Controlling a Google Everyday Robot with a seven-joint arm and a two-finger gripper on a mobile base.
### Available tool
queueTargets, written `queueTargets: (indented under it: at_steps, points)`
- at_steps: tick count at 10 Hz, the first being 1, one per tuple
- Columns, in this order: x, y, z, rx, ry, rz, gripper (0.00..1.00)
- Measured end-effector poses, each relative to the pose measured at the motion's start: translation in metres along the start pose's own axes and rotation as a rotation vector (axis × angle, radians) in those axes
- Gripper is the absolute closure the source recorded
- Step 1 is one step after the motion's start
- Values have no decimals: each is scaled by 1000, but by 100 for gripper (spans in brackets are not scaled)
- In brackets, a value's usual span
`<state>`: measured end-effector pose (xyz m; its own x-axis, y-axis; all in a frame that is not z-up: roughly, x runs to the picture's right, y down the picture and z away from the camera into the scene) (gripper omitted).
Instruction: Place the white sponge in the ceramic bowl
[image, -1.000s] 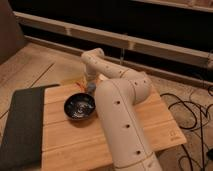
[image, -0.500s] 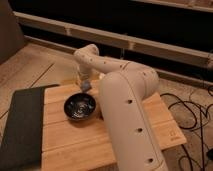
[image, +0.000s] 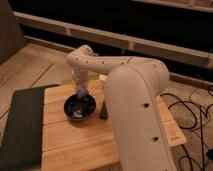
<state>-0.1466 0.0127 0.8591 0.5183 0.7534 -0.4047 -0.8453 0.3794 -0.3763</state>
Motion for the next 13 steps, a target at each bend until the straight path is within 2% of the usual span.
queueTargets:
  at_steps: [2, 5, 6, 7, 9, 13]
  points:
    - [16, 10, 14, -21, 46, 13, 96]
    - [39, 21, 47, -47, 142, 16, 67]
    - [42, 19, 54, -52, 159, 18, 59]
    - [44, 17, 64, -61, 178, 18, 46]
    - [43, 17, 73, -71, 198, 8, 31]
    - [35, 22, 77, -82, 209, -14, 30]
